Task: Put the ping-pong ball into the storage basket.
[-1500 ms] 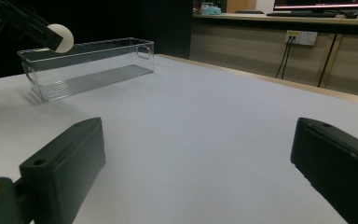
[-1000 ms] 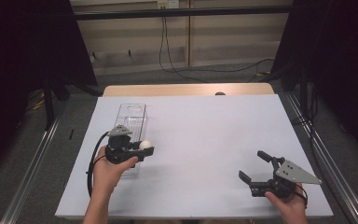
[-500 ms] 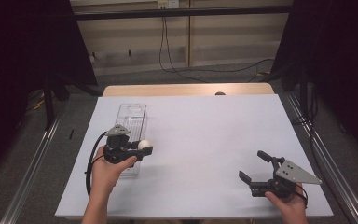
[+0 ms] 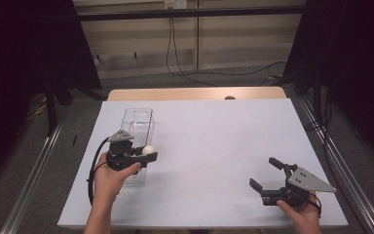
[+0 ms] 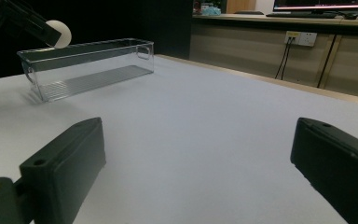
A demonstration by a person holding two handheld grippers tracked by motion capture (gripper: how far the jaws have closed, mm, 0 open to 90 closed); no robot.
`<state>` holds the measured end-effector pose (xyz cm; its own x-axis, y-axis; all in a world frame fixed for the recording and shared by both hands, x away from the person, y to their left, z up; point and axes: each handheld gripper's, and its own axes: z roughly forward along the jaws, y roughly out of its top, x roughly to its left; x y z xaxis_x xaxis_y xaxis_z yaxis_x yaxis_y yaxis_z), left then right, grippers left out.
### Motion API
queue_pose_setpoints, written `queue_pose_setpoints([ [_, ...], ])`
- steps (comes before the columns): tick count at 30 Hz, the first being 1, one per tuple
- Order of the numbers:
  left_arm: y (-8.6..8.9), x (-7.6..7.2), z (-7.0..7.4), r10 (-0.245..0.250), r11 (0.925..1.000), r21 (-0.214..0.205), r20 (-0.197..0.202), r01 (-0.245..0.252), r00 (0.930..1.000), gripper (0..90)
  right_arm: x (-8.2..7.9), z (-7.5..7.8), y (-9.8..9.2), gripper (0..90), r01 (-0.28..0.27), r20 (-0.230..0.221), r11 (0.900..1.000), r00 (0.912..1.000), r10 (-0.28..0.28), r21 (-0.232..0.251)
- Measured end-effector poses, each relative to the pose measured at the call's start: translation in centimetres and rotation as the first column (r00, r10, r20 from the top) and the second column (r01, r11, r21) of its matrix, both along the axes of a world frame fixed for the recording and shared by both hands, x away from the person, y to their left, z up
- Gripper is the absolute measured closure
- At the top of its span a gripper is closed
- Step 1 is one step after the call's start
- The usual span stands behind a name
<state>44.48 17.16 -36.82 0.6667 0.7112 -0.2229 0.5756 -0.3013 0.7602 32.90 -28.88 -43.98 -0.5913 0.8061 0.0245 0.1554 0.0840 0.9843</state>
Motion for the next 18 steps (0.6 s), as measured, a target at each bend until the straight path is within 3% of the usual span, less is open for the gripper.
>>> queue_pose_setpoints([
  [18, 0.80, 0.10, 0.20, 0.012, 0.9999, 0.011, 0.014, -0.012, 0.9998, 51.1, -0.02, 0.04, 0.01, 2.4, 0.001, 0.000, 1.0000, 1.0000, -0.001, -0.001],
])
